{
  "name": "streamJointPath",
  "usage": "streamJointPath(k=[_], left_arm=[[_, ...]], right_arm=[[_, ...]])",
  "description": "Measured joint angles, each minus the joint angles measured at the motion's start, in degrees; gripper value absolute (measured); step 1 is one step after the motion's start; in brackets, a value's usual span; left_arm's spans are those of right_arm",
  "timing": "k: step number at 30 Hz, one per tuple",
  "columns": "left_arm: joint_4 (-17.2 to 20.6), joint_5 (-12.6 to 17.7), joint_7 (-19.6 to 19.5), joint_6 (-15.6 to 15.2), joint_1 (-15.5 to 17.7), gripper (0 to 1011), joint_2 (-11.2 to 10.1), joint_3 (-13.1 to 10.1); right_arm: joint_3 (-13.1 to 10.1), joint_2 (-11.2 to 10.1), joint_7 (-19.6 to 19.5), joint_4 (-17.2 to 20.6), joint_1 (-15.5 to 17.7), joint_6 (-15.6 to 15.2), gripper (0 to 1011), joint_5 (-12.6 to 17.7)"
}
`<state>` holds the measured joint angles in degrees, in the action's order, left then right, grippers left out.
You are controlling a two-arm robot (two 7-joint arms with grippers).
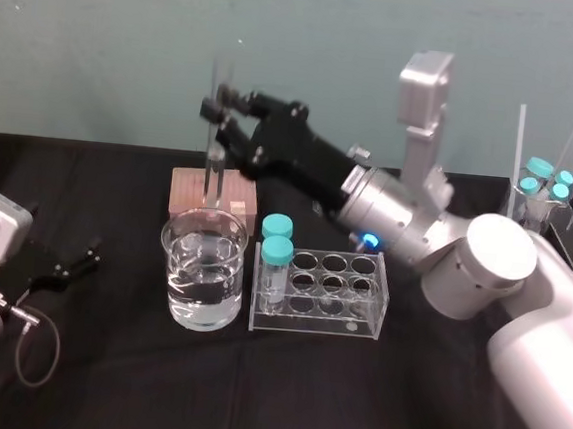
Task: Hold the test tube with one hand and immerse one end into the beaker, then return it to the test tube rack.
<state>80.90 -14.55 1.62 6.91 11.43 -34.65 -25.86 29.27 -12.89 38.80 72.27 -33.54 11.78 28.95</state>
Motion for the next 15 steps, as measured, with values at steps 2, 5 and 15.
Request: streamJointPath(k=[2, 5, 15], left_arm=[[0.00, 0.00, 0.00, 0.00, 0.00, 1000, 0.00, 0.00], [0.00, 0.00, 0.00, 0.00, 0.00, 1000, 0.00, 0.00], [0.00, 0.00, 0.00, 0.00, 0.00, 1000, 0.00, 0.00]], right_arm=[[-0.50, -0.38, -0.30, 1.22, 0.06, 0.40, 225, 0.27], [-2.07, -1.71, -2.09, 3.88, 0.45, 1.31, 225, 0.25], [-8.15, -6.88, -11.53, 11.28, 6.22, 0.80, 225, -3.56]])
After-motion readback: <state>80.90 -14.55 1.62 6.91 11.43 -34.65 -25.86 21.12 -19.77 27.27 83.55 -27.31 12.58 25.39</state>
